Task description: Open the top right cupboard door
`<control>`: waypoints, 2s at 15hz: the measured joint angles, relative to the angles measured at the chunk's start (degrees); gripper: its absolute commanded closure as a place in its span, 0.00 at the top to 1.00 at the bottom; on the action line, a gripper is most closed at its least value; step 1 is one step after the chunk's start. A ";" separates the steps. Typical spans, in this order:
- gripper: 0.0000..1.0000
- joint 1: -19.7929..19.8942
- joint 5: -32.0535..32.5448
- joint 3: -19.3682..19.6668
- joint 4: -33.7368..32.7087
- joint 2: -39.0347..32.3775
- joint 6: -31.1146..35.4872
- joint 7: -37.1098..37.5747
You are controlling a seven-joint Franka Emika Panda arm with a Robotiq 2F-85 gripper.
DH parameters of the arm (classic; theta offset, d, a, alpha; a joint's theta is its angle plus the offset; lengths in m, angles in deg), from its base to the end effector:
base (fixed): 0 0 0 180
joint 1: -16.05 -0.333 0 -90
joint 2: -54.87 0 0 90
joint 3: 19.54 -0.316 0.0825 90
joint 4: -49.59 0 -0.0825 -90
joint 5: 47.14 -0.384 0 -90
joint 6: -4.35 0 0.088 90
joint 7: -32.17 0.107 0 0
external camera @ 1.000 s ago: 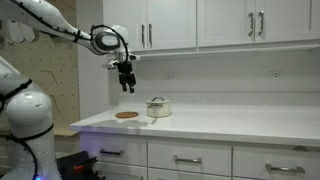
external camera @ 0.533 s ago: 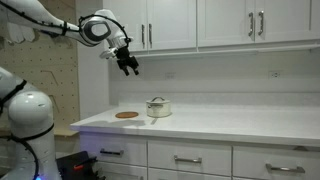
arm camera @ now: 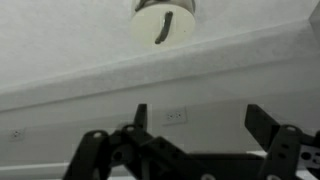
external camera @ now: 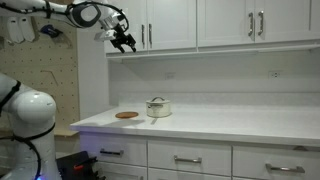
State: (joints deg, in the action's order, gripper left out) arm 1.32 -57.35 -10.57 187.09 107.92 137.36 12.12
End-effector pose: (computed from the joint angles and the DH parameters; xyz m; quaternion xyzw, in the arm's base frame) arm 0.3147 0.0083 0.6993 -0.8864 -0.1762 -0.4157 0.1023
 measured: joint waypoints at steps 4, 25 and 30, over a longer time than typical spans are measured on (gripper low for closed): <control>1.00 -6.05 -2.58 -0.37 -2.18 0.00 5.52 -1.27; 1.00 -23.35 -2.52 4.98 -17.94 -22.54 39.45 -5.72; 1.00 -24.06 -2.52 7.67 -25.07 -28.91 40.67 -5.72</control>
State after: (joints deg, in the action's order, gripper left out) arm -22.74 -59.86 -2.89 162.01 79.01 178.02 6.39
